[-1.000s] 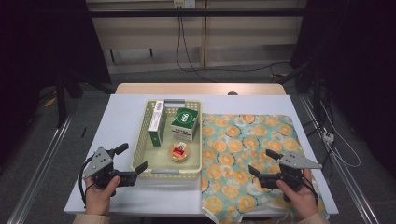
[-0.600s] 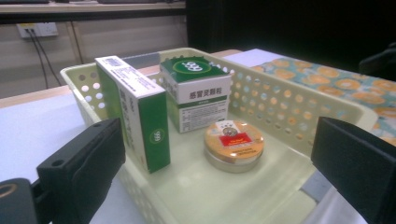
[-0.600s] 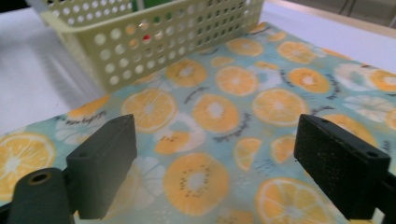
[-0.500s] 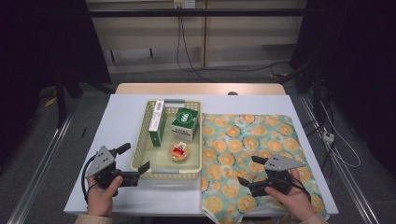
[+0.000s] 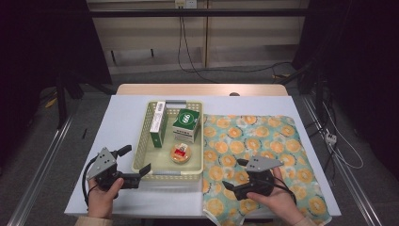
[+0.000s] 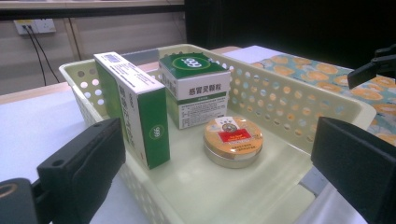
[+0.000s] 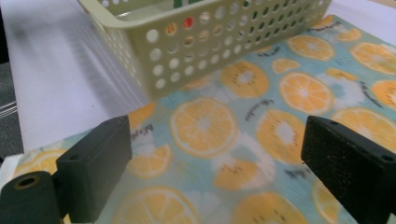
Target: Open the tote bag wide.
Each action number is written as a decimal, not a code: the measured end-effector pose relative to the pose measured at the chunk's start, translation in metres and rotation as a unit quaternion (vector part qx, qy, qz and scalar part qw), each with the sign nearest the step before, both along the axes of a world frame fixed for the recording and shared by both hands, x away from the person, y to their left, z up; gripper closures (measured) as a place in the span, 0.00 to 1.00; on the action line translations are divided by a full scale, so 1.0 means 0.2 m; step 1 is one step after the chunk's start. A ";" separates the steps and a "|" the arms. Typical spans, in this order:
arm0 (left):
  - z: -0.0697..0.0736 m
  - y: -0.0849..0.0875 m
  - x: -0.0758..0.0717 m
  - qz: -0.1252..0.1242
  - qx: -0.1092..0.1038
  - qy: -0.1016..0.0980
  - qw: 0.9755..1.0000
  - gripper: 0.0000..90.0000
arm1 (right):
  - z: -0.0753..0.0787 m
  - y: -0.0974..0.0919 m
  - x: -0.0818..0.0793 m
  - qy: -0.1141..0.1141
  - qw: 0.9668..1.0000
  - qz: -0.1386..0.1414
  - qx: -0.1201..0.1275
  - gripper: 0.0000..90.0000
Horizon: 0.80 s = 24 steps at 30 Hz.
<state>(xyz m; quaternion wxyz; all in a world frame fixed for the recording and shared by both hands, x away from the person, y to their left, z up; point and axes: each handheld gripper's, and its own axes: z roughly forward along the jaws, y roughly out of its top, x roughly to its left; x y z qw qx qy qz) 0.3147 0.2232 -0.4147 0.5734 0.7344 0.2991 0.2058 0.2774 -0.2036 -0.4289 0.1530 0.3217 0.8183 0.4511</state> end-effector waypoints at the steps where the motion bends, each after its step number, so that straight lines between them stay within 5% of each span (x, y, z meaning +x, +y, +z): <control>1: 0.00 0.00 0.00 0.000 0.001 0.000 1.000 0.03 | 0.00 0.00 0.00 0.000 1.000 0.000 0.000 0.10; 12: -0.01 0.00 0.00 -0.003 -0.001 0.005 1.000 0.04 | -0.05 0.25 -0.04 0.034 0.998 0.056 -0.006 0.15; 24: -0.01 0.00 0.01 -0.006 0.005 0.009 1.000 0.04 | -0.11 0.38 -0.12 0.061 0.991 0.114 -0.025 0.25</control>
